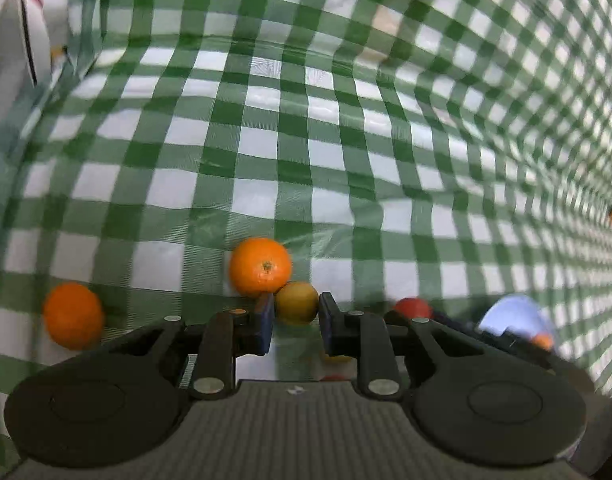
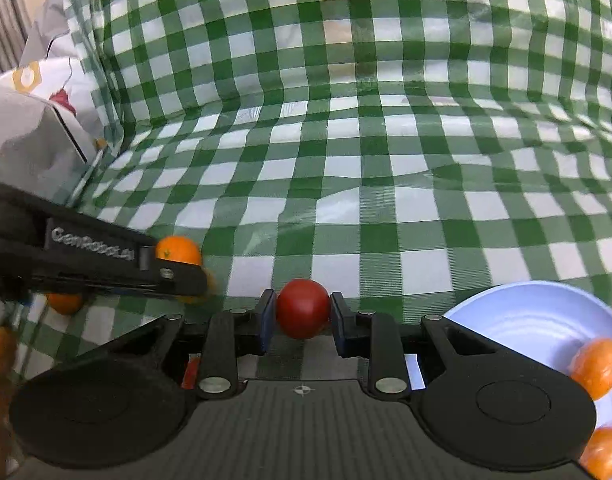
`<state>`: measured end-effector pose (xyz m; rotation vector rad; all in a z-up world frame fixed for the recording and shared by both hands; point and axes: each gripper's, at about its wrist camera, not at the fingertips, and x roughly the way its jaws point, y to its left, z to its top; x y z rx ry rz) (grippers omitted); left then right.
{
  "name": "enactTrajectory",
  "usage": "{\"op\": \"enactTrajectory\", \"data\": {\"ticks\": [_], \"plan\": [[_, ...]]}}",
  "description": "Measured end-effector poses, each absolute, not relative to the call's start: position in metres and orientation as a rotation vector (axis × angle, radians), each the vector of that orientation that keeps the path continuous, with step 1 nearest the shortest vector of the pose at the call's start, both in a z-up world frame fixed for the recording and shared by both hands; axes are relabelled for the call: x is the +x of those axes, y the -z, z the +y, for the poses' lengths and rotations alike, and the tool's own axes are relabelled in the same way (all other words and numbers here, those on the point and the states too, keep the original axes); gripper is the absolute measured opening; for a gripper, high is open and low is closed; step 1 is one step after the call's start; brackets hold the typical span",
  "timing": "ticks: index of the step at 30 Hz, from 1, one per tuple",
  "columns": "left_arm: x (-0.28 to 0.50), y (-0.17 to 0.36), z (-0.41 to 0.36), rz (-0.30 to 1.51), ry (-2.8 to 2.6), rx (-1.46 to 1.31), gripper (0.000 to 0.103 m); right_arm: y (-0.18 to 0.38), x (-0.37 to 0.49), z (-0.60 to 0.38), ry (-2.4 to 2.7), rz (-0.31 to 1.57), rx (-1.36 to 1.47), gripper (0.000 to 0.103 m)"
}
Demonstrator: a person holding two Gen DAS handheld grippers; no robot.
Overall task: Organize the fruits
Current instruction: 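Lift the red tomato toward the plate with the right gripper while the left holds the yellow fruit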
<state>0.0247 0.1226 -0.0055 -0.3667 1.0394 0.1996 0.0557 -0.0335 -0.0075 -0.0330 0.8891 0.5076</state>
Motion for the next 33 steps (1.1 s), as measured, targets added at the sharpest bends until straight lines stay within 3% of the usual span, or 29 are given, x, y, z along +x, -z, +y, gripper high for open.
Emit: {"op": "enactTrajectory", "data": {"ticks": [15,33], "plan": [[0.032,0.026,0.108,1.105,-0.186,-0.248,0.027,0.02,0.055,-0.033,-0.471,0.917,-0.101,0.031],[0.031,-0.004,0.093,1.056,-0.197,-0.219,0.026,-0.003,0.049,-0.037,-0.474,0.853,-0.072,0.03]]}}
